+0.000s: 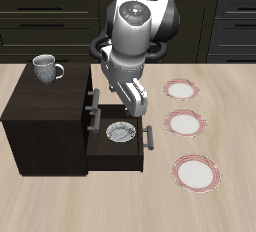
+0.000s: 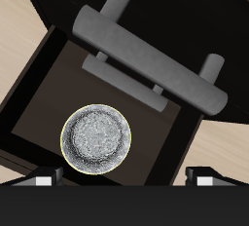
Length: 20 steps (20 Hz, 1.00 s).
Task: Place the bowl on the nearest plate relative to the robot
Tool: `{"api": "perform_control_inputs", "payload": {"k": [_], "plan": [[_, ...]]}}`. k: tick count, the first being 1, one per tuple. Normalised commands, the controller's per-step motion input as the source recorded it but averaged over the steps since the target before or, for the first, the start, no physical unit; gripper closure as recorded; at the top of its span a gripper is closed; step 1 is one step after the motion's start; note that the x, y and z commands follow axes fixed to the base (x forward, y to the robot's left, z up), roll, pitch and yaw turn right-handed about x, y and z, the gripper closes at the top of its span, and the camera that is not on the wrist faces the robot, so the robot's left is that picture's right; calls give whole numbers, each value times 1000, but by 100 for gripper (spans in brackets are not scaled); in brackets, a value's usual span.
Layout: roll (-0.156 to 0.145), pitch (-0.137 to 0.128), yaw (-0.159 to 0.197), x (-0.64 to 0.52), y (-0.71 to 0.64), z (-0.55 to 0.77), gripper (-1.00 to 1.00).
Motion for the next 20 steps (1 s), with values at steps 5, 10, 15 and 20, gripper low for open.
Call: {"api": "perform_control_inputs", "payload": {"k": [5, 10, 15, 20], "plan": [[25, -3, 2, 29, 64, -292, -100], [3, -46, 3, -6, -75, -146, -100], [0, -8, -8, 45, -128, -243, -100], [-16, 10, -5, -56, -95, -253, -100]]}}
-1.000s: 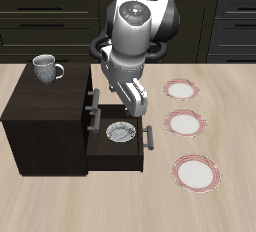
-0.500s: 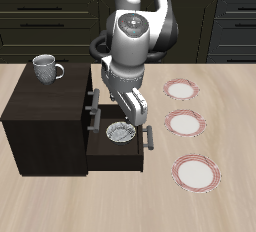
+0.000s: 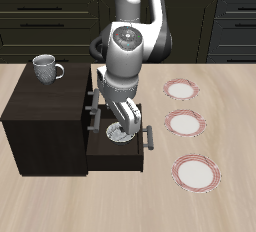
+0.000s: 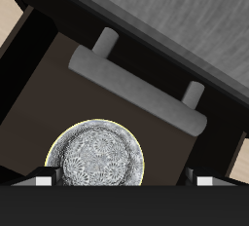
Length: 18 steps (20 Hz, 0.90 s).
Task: Place the bowl on the nearest plate relative to the robot
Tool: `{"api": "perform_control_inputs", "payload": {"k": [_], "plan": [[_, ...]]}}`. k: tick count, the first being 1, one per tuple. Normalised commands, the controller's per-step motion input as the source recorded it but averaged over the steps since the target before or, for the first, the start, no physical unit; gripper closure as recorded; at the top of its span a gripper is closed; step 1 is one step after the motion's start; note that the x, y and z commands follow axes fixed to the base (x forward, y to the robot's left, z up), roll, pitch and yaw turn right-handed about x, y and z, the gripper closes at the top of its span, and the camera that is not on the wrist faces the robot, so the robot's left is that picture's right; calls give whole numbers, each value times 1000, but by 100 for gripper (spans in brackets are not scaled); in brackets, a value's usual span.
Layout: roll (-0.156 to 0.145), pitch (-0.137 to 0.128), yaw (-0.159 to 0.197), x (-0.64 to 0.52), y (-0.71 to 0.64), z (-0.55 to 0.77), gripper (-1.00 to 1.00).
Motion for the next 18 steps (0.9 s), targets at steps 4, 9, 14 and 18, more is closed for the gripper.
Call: {"api": "perform_control_inputs", "payload": {"k": [4, 9, 14, 18], "plan": [[-2, -6, -3, -129, -5, -188, -100], [15, 4, -20, -155, -26, -287, -100], [5, 20, 7, 64, -1, -233, -100], [19, 46, -13, -61, 51, -387, -100]]}}
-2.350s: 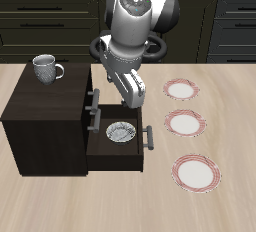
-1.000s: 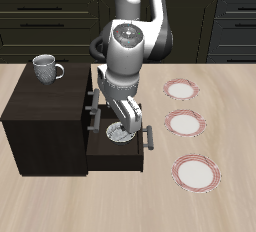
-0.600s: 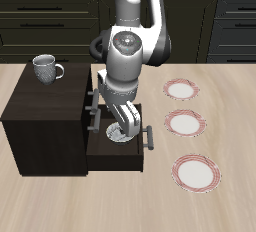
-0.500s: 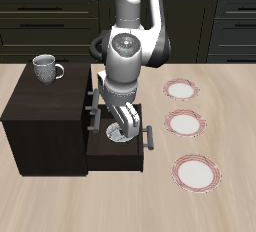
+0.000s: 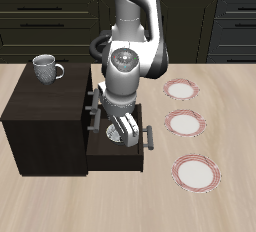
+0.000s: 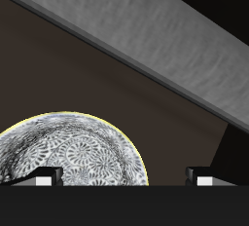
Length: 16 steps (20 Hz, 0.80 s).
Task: Place the bowl on the nearest plate relative to the robot
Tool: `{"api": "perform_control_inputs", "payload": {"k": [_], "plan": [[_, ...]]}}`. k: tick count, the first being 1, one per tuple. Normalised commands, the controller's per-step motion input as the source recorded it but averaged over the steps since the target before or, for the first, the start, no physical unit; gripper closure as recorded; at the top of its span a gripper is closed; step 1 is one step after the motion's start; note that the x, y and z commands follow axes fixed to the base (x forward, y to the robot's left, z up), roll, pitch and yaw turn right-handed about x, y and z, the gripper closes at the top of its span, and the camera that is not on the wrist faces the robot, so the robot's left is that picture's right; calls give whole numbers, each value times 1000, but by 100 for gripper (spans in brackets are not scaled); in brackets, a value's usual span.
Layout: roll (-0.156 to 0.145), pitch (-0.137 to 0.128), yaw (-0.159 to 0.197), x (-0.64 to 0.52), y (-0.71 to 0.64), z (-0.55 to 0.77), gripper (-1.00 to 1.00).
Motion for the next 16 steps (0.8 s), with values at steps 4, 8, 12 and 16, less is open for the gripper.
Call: {"api": "perform_control_inputs", "payload": {"k": [4, 8, 12, 16], "plan": [[2, 33, -32, -73, -6, -268, -100], [13, 35, -71, -98, -116, -296, 100], [15, 16, -81, -93, -175, -172, 100], [-12, -13, -24, -39, -164, 4, 100]]}}
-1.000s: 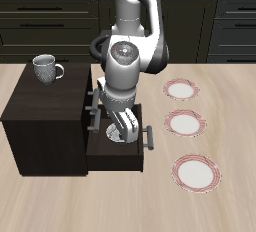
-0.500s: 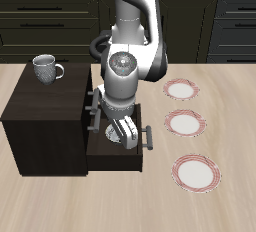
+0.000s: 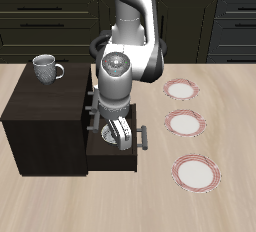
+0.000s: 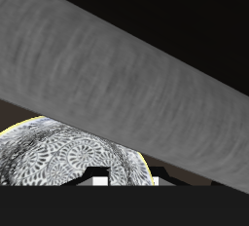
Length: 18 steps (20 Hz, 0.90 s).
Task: Place the bowl on the nearest plate relative to the robot
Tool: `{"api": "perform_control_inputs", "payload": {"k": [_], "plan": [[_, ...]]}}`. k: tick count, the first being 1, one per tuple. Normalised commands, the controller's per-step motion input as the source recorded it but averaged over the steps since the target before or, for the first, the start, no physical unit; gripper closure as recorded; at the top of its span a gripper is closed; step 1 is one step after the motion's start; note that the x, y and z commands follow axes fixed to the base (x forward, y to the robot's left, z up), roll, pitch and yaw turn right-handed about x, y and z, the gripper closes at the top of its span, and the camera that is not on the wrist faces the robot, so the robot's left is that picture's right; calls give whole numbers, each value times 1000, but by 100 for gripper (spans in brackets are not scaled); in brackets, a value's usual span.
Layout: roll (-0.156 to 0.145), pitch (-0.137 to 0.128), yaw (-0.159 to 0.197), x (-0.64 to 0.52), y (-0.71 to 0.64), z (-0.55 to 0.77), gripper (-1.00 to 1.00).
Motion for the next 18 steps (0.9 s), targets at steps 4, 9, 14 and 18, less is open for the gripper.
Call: {"api": "perform_control_inputs", "payload": {"k": [4, 9, 14, 18], "plan": [[-8, -5, -17, -30, -103, -1, 100], [30, -20, 22, -20, 166, 81, 100], [62, -55, 72, -36, 337, 319, 100], [58, -95, 97, -53, 326, 616, 100]]}}
